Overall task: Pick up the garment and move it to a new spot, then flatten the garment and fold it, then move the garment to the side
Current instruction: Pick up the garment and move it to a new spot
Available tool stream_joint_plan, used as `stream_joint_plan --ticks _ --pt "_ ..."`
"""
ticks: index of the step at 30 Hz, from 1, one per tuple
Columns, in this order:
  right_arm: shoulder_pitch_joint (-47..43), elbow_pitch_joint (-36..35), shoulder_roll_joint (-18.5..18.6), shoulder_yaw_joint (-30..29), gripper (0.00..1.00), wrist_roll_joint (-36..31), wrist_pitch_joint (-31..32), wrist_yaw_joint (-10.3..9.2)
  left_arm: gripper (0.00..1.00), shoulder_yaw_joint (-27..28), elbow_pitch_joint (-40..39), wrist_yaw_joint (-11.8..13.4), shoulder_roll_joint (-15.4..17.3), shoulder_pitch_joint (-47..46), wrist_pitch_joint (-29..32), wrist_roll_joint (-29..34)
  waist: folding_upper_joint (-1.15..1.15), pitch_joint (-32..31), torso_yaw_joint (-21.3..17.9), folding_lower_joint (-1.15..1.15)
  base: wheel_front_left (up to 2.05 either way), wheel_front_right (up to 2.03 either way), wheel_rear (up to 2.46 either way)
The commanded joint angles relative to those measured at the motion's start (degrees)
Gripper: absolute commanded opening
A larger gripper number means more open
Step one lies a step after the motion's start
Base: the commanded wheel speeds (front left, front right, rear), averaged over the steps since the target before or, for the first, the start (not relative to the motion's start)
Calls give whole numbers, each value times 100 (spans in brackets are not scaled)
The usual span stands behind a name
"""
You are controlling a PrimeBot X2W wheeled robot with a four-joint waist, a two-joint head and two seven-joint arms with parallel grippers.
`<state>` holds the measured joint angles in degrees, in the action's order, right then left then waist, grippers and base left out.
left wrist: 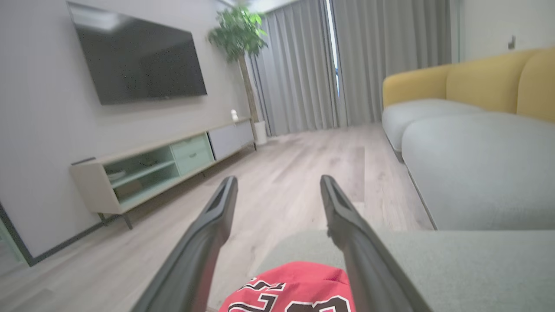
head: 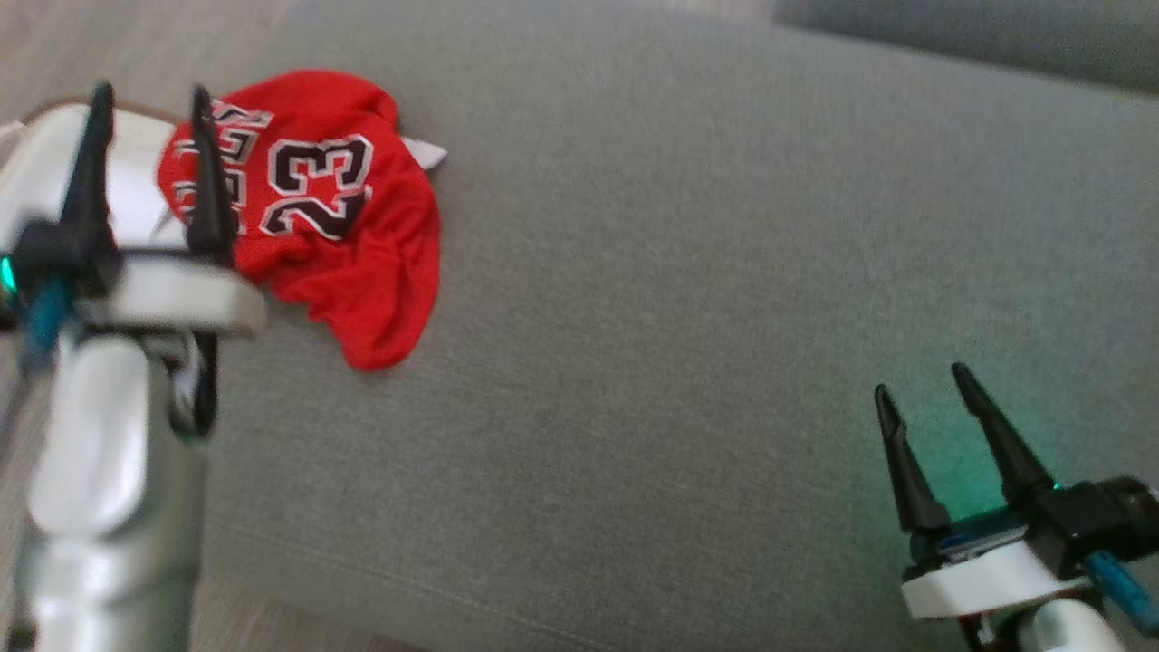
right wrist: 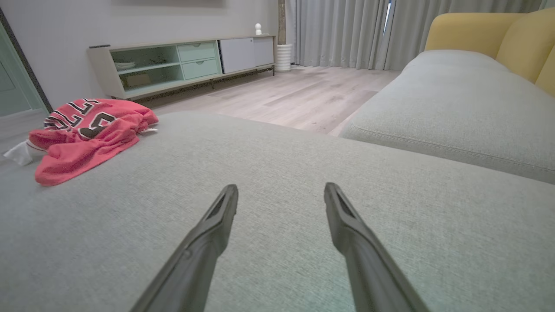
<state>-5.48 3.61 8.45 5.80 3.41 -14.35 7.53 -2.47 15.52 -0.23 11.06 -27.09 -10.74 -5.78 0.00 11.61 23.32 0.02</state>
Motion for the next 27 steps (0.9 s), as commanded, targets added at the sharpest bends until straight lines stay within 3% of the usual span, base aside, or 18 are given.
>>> stream_joint_plan --ticks 1,5,6,10,14,18,19,20,27 --pt "179 -238 228 138 100 -78 -64 -4 100 274 461 -145 305 -790 454 -164 0 649 -228 -2 0 0 0" --pt "359 -414 550 131 100 -143 -64 -4 100 414 1795 -320 404 -1867 1201 -515 0 1066 -328 -2 0 0 0" --pt "359 -414 550 131 100 -143 -64 -4 100 414 1795 -320 404 -1867 1201 -515 0 1066 -328 -2 0 0 0" --pt "503 -676 823 63 100 -176 -64 -4 100 464 3122 -458 427 -2517 1745 -791 0 1402 -437 -2 0 0 0" --pt "573 -867 999 6 100 -200 -64 -4 100 378 4309 -558 316 -2780 2057 -926 0 1633 -579 -2 0 0 0" --pt "647 -940 1019 22 100 -216 -64 -4 99 310 4907 -638 297 -2820 2154 -1014 0 1786 -698 -2 0 0 0" --pt "668 -953 1002 26 100 -217 -64 -4 39 304 5000 -649 308 -2823 2120 -1034 0 1805 -728 -2 0 0 0" --pt "687 -962 980 36 100 -219 -64 -4 0 301 5073 -658 340 -2825 2054 -1050 0 1823 -762 -2 0 0 0" --pt "805 -892 666 109 100 -213 -64 -4 0 224 5134 -695 716 -2934 939 -1011 0 1618 -1021 -2 0 0 0"
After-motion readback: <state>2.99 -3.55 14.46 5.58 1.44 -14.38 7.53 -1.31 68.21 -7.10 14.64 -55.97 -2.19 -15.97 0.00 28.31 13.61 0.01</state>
